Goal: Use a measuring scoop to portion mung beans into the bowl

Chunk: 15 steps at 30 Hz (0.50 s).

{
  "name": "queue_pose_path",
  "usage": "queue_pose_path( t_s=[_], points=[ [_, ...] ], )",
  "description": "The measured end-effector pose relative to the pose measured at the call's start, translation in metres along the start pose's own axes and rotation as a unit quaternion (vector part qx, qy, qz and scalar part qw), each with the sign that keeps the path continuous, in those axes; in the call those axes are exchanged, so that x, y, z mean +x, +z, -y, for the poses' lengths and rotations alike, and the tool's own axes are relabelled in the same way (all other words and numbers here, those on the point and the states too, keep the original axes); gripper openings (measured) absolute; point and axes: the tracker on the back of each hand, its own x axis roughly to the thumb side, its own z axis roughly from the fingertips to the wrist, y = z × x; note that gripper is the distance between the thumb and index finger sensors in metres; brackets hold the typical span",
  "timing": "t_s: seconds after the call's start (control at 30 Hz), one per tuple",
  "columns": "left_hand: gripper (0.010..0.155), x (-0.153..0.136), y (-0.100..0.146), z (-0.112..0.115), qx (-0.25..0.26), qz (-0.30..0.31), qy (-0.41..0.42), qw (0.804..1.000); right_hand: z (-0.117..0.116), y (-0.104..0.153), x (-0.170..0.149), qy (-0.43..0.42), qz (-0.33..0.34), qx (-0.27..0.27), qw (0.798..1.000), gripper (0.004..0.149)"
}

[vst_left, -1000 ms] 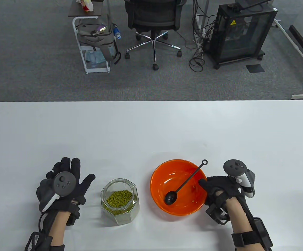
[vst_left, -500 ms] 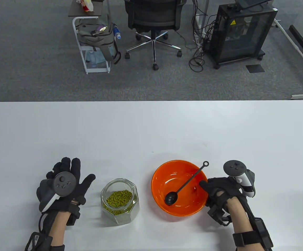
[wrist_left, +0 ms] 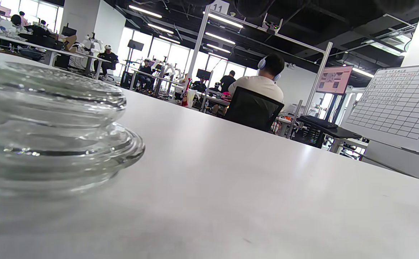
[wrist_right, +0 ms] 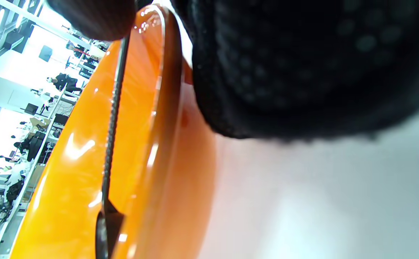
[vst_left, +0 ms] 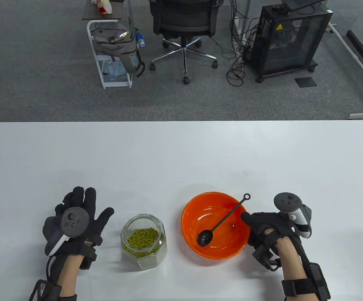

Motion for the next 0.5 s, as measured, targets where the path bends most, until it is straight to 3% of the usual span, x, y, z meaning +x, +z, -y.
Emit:
queue_pose_path(
  t_s=[0.33,0.5],
  points=[
    [0.091,0.008,0.004,-0.01,0.024,0.02,0.011,0.999,0.012,-0.001,-0.009,-0.026,-0.012,-0.013,1.0,0.072],
    [0.091,0.009,0.004,-0.01,0.026,0.022,0.013,0.999,0.022,-0.002,-0.01,-0.056,-0.014,-0.046,0.997,0.071]
  ],
)
